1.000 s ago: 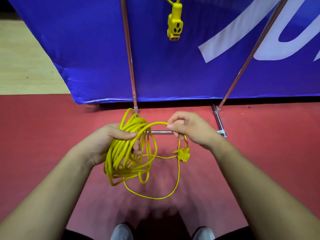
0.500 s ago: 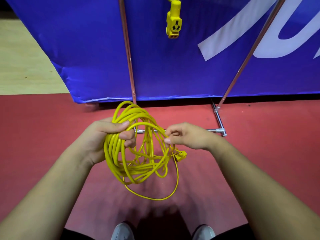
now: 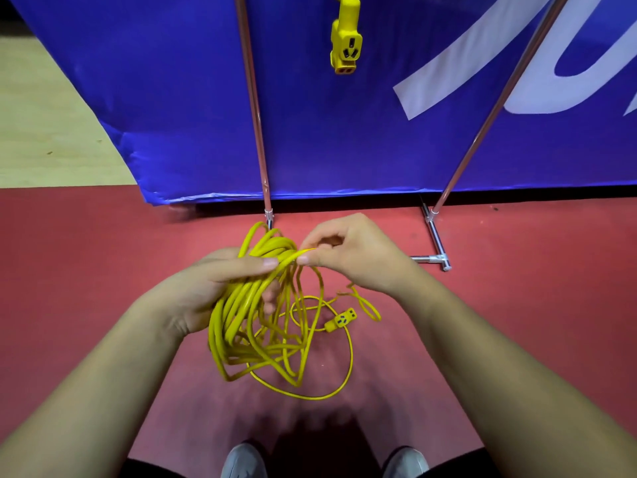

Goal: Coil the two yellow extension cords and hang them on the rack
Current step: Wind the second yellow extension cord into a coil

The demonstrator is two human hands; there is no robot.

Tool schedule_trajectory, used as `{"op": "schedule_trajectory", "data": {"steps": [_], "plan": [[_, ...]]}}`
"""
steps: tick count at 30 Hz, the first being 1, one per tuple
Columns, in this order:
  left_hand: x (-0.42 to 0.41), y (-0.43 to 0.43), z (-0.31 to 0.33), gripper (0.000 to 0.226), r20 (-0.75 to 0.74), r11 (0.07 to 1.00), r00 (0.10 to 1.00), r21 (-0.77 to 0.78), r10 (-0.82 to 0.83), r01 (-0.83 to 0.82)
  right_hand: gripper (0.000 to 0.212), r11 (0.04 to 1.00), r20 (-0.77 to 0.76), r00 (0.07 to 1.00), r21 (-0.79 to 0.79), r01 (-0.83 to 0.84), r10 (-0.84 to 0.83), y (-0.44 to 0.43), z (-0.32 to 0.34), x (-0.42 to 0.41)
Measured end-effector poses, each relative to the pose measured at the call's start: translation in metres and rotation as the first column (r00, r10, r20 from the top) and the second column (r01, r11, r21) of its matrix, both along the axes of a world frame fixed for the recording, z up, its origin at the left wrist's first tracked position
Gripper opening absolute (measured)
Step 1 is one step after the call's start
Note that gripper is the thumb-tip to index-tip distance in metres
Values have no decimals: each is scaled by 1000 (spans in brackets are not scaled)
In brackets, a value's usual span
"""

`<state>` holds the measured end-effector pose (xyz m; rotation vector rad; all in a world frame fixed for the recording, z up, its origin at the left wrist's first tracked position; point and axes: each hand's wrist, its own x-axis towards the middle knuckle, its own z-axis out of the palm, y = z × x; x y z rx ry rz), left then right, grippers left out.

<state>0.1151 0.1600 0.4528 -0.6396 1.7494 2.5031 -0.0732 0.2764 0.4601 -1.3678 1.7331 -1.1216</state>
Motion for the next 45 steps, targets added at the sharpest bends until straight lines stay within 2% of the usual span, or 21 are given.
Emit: {"op": "schedule_trajectory", "data": {"steps": [3,5,8,11,14,16,20,24,27,28,31,33,35,37,39,42,45], "plan": [[-4,1,-1,39,-38,999,999,44,12,-10,10,1000,6,1000,-27,-5,5,-1,-2,0],[-5,0,-1,41,-42,995,997,78,58,-55,11,998,9,999,32,-51,51,1,-8,-11],[-4,-3,-1,41,-50,992,995,93,86,-82,6,984,-77,992,157,-88,101,6,-26,-29],[-1,-3,-1,39,-20,996,1000,87,-14,16,4,983,-99,994,180,-24,42,10,-45,-41],[-1,1,-1,26,5,995,997,72,-72,72,8,988,-192,981,142,51,-23,9,-64,-50],[0,-1,1,31,-48,991,999,135,-12,19,10,981,-221,974,175,89,-49,10,-80,-57],[6,-13,9,22,-242,944,949,306,203,-124,5,937,-97,992,332,108,-80,19,-123,-71],[0,-9,13,11,-266,902,906,372,330,-219,11,928,-83,988,341,148,-127,13,-143,-66],[2,-14,14,10,-239,876,876,361,418,-320,16,934,-56,978,291,207,-199,11,-139,-70],[6,-20,12,9,-257,880,875,364,411,-306,15,936,-64,974,270,227,-217,12,-139,-73],[11,-29,5,14,-365,855,862,499,352,-137,23,929,-91,968,271,252,-236,17,-142,-77],[10,-30,3,26,-322,870,864,437,388,-227,22,917,-34,969,317,243,-244,18,-144,-69],[7,-29,5,30,-275,901,873,290,402,-323,18,912,72,948,303,275,-310,15,-136,-61],[4,-30,4,26,-214,900,877,185,429,-395,23,893,185,887,252,373,-423,9,-119,-56],[2,-30,0,17,-143,875,863,100,484,-474,22,884,237,856,209,417,-460,4,-95,-53],[-2,-26,-3,12,-90,867,865,-28,494,-498,21,936,179,925,177,303,-334,2,-62,-41],[-5,-21,-2,6,-62,878,885,-116,461,-465,20,963,81,985,235,131,-154,4,-33,-24]]}}
